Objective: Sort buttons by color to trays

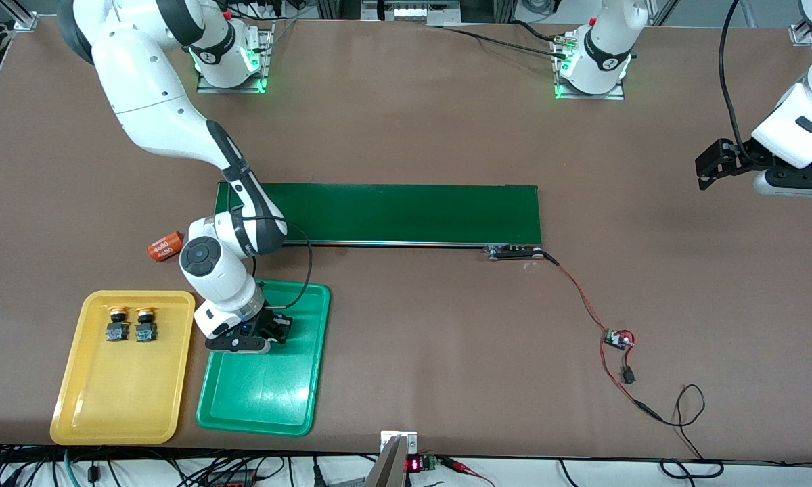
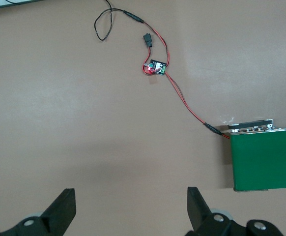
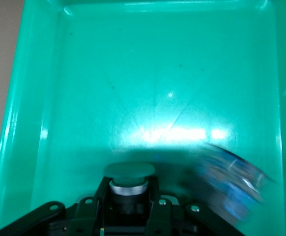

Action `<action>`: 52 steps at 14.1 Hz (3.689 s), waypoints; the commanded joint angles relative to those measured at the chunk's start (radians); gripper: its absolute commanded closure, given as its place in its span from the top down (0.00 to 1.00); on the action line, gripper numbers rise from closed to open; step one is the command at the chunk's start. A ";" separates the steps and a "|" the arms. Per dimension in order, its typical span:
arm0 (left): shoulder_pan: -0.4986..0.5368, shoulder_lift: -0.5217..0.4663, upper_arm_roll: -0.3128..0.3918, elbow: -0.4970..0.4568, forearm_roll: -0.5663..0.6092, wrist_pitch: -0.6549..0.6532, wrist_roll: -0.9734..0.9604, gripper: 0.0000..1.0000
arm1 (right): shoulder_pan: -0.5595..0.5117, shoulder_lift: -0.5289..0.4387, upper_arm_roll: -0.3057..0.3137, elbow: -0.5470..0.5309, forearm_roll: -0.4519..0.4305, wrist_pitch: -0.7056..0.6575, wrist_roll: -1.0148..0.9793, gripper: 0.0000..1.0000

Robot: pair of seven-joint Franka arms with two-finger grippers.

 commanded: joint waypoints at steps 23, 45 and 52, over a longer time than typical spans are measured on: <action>0.009 -0.018 -0.003 -0.009 -0.011 -0.016 -0.006 1.00 | -0.240 -0.843 -0.012 -0.267 0.015 -0.910 -0.397 1.00; 0.000 -0.017 -0.005 -0.007 -0.019 -0.013 -0.009 1.00 | -0.343 -0.938 -0.043 -0.215 0.030 -1.171 -0.446 1.00; 0.002 -0.017 -0.005 -0.007 -0.019 -0.015 -0.009 1.00 | -0.344 -0.935 -0.044 -0.212 0.030 -1.173 -0.448 1.00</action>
